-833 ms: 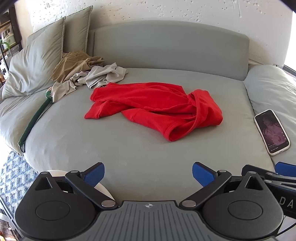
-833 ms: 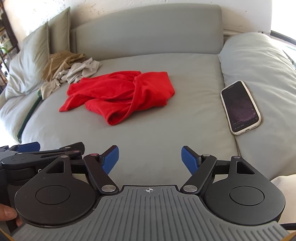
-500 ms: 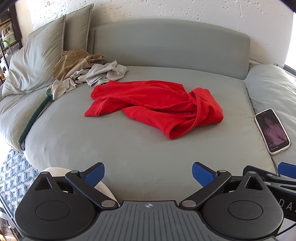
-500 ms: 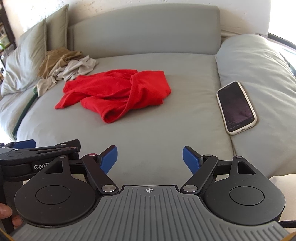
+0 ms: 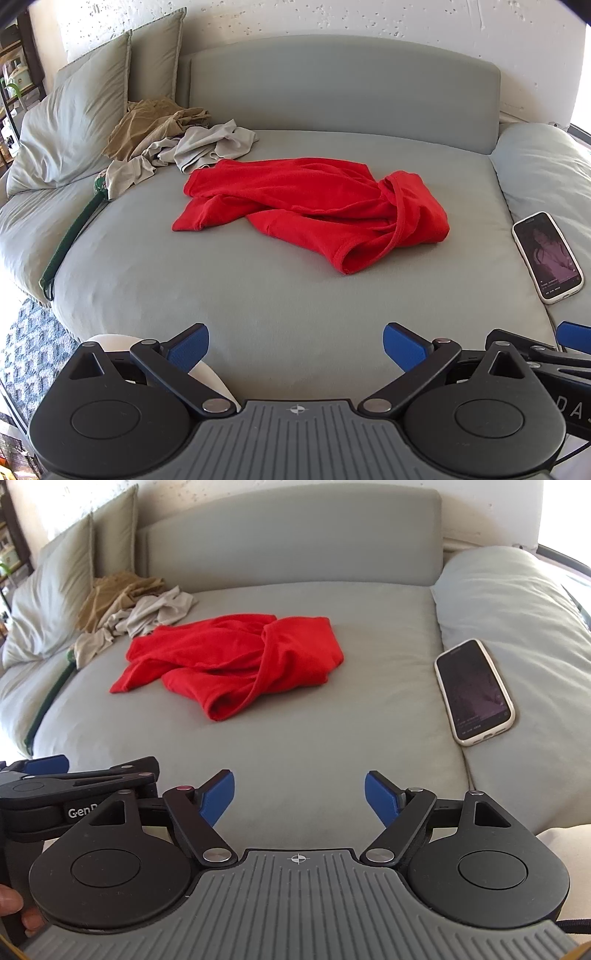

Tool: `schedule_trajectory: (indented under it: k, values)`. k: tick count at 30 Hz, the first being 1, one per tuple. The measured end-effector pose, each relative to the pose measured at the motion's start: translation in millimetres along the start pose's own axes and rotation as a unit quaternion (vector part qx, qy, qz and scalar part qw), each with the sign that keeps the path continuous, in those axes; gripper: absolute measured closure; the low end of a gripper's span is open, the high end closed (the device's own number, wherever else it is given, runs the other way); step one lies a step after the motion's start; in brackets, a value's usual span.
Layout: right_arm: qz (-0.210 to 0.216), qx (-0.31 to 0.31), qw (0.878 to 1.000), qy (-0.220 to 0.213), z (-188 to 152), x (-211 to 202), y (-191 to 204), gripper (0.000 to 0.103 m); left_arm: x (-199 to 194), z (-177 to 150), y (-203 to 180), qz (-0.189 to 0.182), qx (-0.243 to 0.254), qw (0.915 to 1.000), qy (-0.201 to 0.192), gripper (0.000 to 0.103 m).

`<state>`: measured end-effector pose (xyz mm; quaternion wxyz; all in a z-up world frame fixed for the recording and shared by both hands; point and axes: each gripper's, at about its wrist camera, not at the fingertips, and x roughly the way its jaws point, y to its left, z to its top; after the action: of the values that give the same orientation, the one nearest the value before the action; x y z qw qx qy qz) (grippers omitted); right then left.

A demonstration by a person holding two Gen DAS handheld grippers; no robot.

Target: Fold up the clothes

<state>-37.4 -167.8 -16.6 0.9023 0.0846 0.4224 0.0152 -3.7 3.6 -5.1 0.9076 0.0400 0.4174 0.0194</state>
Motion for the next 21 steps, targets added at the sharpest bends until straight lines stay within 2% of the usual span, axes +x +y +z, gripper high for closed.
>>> schedule_trajectory:
  k: [21]
  values:
    - [-0.019, -0.001, 1.0, 0.003, 2, -13, 20, 0.021, 2, 1, 1, 0.002, -0.001, 1.0, 0.003, 0.002]
